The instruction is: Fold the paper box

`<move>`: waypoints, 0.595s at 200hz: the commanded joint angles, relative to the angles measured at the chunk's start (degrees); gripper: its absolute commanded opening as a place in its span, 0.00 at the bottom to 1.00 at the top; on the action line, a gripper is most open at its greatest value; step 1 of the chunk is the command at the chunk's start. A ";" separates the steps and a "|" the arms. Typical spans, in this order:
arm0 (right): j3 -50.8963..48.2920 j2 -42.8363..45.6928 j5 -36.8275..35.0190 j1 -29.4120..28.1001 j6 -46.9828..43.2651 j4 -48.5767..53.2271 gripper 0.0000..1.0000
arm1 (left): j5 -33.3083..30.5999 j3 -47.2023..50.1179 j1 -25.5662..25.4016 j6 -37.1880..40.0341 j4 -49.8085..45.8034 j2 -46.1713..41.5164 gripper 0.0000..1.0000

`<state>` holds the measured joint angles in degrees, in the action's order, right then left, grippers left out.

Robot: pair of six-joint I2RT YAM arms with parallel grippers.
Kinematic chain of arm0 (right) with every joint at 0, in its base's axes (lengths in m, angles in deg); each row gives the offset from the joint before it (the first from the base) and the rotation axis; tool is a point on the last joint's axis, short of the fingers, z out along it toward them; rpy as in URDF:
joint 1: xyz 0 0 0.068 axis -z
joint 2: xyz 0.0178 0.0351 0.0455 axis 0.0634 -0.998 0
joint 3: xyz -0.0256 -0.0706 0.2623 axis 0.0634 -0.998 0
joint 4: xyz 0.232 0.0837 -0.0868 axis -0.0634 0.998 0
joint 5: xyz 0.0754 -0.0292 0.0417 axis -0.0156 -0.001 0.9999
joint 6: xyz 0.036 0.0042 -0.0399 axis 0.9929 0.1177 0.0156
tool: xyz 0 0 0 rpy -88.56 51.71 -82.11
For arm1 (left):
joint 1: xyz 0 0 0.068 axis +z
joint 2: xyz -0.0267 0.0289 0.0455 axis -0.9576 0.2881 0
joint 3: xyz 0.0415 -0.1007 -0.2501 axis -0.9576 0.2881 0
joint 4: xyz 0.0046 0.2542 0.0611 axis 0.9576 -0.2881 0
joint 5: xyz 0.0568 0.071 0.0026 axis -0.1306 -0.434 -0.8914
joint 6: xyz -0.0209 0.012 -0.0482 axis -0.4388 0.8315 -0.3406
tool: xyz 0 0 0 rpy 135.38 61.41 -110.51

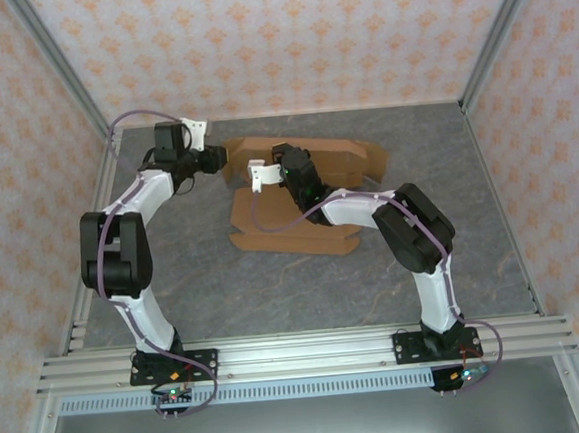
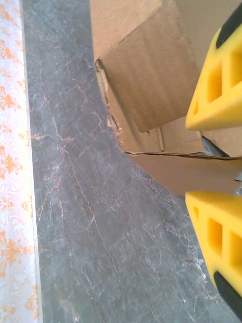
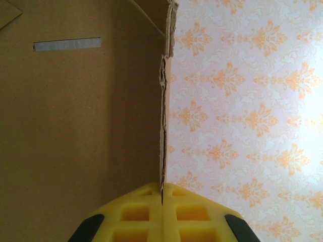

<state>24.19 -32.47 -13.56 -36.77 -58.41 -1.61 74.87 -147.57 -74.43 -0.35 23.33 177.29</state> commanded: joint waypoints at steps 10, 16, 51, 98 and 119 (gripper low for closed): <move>1.31 -1.22 0.90 0.06 0.38 3.76 0.00 | -1.10 -3.62 -1.11 0.88 -4.13 2.06 0.22; 1.47 -1.22 0.86 0.06 0.40 3.89 0.00 | -1.22 -3.67 -1.26 0.93 -4.36 1.99 0.19; 1.77 -1.20 0.52 0.10 0.67 4.57 0.00 | -1.81 -1.51 -1.99 0.77 -3.44 -0.04 0.01; 2.22 -0.91 -0.20 0.06 1.70 6.49 0.00 | -2.24 2.44 -3.91 1.65 -2.35 -3.69 0.00; 2.54 -0.95 -0.75 0.05 2.16 7.11 0.00 | -2.78 4.63 -4.51 1.65 -1.34 -5.47 0.00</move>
<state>25.61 -32.52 -14.24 -36.70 -57.71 0.86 71.43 -145.32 -77.11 0.35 21.47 175.39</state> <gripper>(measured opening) 0.050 0.057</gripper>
